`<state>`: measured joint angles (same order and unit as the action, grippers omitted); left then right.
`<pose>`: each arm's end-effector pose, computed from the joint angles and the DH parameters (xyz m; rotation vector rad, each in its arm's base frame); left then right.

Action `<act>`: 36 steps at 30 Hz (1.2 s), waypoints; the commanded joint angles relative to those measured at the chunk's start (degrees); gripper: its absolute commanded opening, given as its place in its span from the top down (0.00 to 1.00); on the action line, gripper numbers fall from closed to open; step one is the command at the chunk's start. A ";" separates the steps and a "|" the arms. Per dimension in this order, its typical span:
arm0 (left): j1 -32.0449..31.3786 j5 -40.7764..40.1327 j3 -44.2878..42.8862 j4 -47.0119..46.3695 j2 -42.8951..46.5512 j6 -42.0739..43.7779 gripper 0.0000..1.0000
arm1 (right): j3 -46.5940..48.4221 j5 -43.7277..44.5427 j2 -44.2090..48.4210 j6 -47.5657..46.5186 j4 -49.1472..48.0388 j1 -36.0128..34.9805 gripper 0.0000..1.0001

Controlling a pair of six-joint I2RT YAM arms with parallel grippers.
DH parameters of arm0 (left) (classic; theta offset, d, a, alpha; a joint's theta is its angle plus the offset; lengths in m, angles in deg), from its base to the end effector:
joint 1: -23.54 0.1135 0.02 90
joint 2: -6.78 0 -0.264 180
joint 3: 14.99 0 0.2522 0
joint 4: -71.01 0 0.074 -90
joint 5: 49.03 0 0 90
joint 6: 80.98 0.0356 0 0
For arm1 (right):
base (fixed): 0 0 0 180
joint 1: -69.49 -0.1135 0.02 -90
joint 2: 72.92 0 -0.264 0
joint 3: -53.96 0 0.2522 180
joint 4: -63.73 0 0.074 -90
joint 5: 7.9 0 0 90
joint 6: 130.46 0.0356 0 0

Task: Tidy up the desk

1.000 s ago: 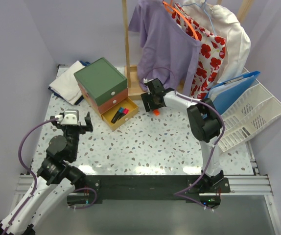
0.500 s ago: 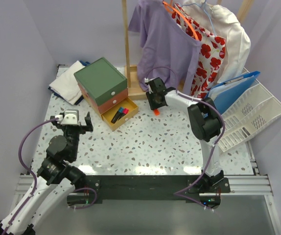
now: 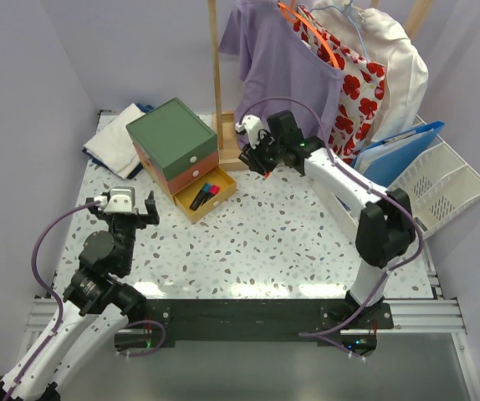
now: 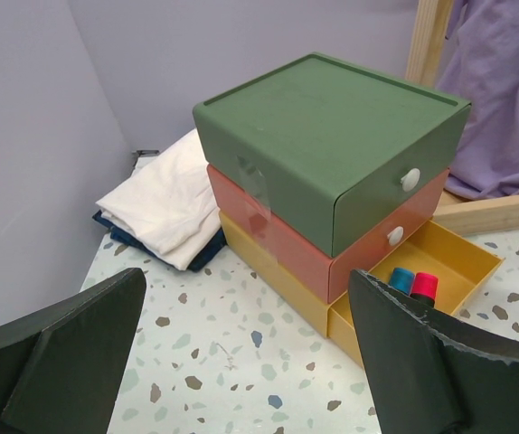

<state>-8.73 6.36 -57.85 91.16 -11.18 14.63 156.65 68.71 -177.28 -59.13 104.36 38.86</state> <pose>0.0958 -0.0366 0.3096 0.0062 1.5030 0.0750 0.3554 0.2200 0.2888 -1.0726 2.0500 0.3762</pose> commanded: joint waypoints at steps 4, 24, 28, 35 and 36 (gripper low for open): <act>0.28 0.68 0.54 -3.40 -0.06 0.46 0.00 | 3.97 -8.32 2.84 -23.64 5.64 -5.91 1.00; 0.19 -0.19 0.54 -3.49 1.43 0.46 0.00 | 16.18 2.31 -12.71 -38.98 1.69 -16.65 0.86; 0.28 -0.28 0.54 -3.49 1.34 0.46 0.00 | 18.21 3.37 -14.91 -37.75 0.64 -17.62 0.60; 0.19 -0.11 0.63 -3.58 1.26 0.46 0.00 | 17.95 4.33 -14.83 -33.01 -0.86 -18.32 0.54; 0.28 -0.02 0.54 -3.58 1.17 0.46 0.00 | 17.60 4.33 -14.48 -31.96 -1.03 -18.24 0.54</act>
<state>-8.73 6.62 -57.85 91.14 -10.24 14.60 172.38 72.21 -192.99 -94.91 105.78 20.85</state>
